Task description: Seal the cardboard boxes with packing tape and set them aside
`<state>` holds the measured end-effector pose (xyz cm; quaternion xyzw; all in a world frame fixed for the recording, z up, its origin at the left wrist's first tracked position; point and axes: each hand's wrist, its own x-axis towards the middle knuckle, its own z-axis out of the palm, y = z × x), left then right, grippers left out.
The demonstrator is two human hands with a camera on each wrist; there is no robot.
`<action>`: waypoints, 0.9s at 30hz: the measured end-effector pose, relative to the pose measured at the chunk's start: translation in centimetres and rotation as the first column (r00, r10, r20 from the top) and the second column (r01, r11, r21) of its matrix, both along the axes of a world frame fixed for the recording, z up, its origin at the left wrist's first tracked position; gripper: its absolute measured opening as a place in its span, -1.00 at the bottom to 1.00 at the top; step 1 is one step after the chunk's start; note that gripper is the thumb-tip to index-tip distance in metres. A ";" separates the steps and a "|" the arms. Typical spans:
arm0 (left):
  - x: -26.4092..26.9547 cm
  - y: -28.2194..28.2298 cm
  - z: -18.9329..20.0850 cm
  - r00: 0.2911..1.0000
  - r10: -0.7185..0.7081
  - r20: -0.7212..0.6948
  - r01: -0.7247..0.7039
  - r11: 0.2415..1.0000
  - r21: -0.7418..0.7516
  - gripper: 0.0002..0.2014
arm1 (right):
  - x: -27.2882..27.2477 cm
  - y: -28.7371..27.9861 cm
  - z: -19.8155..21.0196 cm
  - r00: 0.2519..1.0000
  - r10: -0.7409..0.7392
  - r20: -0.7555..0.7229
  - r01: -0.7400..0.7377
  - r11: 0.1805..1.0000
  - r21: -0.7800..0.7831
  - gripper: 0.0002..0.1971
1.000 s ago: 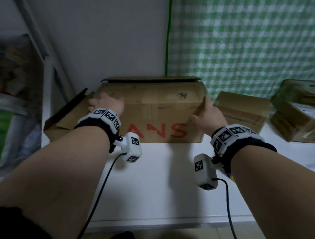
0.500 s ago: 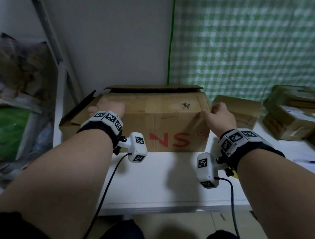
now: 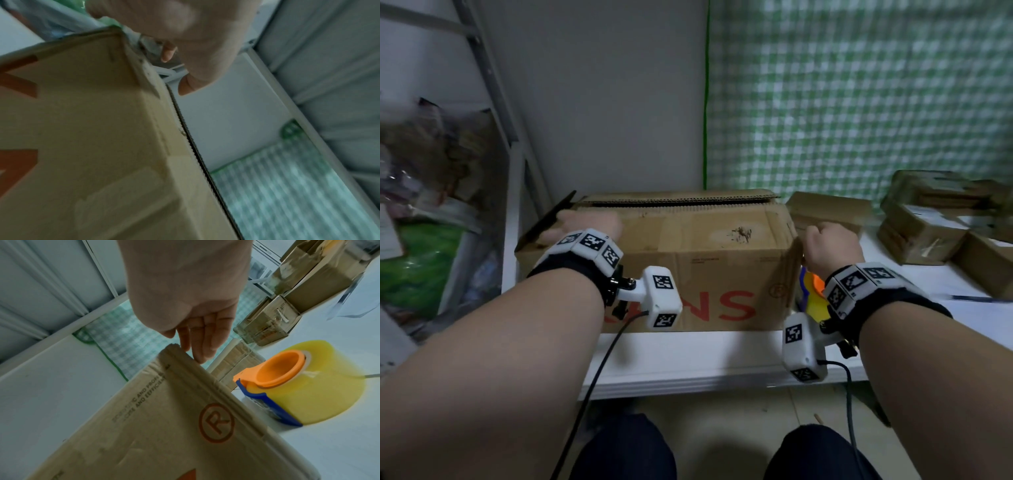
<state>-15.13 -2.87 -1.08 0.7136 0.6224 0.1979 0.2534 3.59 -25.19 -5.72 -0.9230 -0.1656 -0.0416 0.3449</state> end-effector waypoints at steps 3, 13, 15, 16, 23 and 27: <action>2.4 -0.2 0.8 0.995 -0.065 -0.074 0.076 0.984 0.160 -0.42 | 0.8 -0.1 -0.9 0.996 -0.026 -0.091 0.016 0.994 -0.105 -0.81; 7.4 -0.5 -1.2 0.693 -0.539 -0.479 0.635 0.771 0.049 -0.47 | 4.5 1.3 -5.7 0.956 -0.016 -0.294 -0.119 0.891 -0.438 -0.42; 7.4 -0.2 -1.8 0.695 -0.533 -0.483 0.630 0.775 0.052 -0.48 | 5.0 1.4 -6.3 0.953 -0.037 -0.299 -0.110 0.881 -0.461 -0.50; 7.6 0.0 -2.2 0.721 -0.530 -0.447 0.615 0.786 0.061 -0.47 | 5.1 1.3 -6.7 0.955 -0.044 -0.294 -0.105 0.875 -0.472 -0.53; 7.8 0.5 -3.4 0.841 -0.430 -0.328 0.532 0.769 0.354 -0.38 | 6.5 1.0 -9.0 0.939 -0.026 -0.344 -0.115 0.917 -0.381 -0.27; 8.5 1.2 -3.6 0.782 -0.466 -0.414 0.592 0.764 0.257 -0.42 | 6.7 0.1 -11.1 0.990 0.012 -0.137 -0.042 0.976 -0.214 -0.23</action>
